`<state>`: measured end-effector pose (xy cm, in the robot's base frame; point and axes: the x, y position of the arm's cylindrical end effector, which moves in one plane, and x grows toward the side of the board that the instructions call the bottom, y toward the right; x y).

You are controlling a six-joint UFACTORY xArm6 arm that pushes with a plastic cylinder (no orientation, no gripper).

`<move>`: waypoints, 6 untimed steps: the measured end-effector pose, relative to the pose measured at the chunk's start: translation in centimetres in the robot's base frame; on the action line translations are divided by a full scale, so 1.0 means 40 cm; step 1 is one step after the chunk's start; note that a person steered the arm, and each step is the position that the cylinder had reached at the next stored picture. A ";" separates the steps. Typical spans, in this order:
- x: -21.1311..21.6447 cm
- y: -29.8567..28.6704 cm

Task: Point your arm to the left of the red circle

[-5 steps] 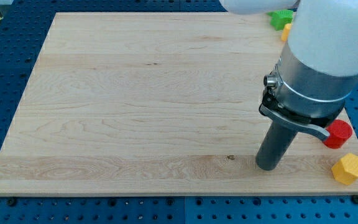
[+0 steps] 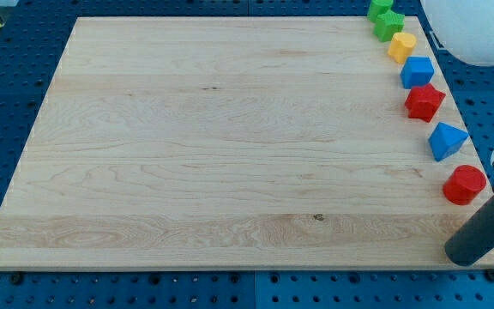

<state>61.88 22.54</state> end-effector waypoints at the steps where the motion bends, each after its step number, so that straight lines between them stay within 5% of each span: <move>1: 0.000 0.000; 6: -0.145 -0.094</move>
